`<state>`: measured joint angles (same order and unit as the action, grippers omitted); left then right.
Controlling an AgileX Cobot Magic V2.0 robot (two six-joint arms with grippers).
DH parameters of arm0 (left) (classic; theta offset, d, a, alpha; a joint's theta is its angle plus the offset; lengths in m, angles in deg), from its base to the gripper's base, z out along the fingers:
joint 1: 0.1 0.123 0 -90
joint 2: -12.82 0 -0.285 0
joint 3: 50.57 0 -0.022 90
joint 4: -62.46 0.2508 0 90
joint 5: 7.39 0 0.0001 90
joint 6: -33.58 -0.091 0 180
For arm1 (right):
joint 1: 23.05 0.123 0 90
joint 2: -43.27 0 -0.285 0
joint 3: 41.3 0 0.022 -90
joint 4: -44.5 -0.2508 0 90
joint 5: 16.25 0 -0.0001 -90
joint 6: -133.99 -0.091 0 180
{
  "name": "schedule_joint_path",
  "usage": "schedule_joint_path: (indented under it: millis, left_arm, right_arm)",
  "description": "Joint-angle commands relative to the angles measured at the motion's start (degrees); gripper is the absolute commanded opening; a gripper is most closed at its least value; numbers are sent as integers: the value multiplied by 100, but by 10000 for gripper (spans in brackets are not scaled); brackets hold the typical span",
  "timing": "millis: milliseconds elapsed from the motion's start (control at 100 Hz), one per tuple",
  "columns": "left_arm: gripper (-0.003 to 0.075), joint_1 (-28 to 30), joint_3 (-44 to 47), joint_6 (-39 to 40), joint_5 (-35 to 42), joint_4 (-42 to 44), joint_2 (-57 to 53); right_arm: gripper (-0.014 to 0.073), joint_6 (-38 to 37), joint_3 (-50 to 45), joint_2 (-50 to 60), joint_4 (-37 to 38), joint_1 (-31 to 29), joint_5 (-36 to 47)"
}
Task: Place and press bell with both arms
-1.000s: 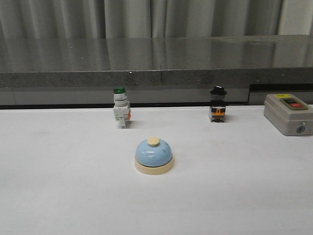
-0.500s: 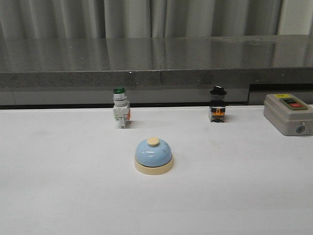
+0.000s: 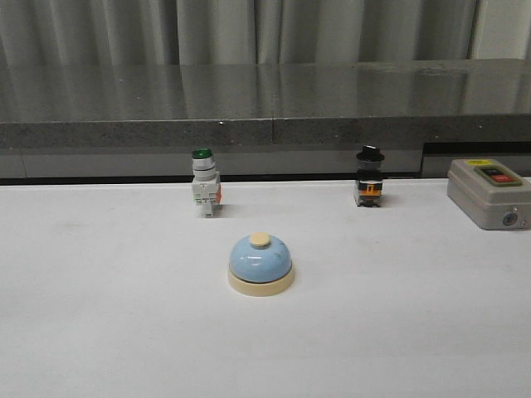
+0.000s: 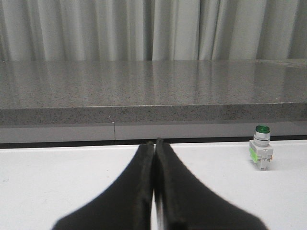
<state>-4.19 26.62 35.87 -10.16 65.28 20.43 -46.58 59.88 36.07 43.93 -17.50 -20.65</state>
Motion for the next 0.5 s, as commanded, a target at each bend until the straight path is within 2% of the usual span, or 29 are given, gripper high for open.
schedule_joint_path:
  millis: [0,330,490]
  left_arm:
    - [-19,15,241,47,486,2,-171]
    - [-20,15,241,47,486,2,-171]
    - [-20,15,241,47,486,2,-171]
  right_arm:
    - [-60,57,89,93,57,-27,501]
    - [-60,57,109,93,57,-27,868]
    - [-60,57,552,-54,-74,-27,815]
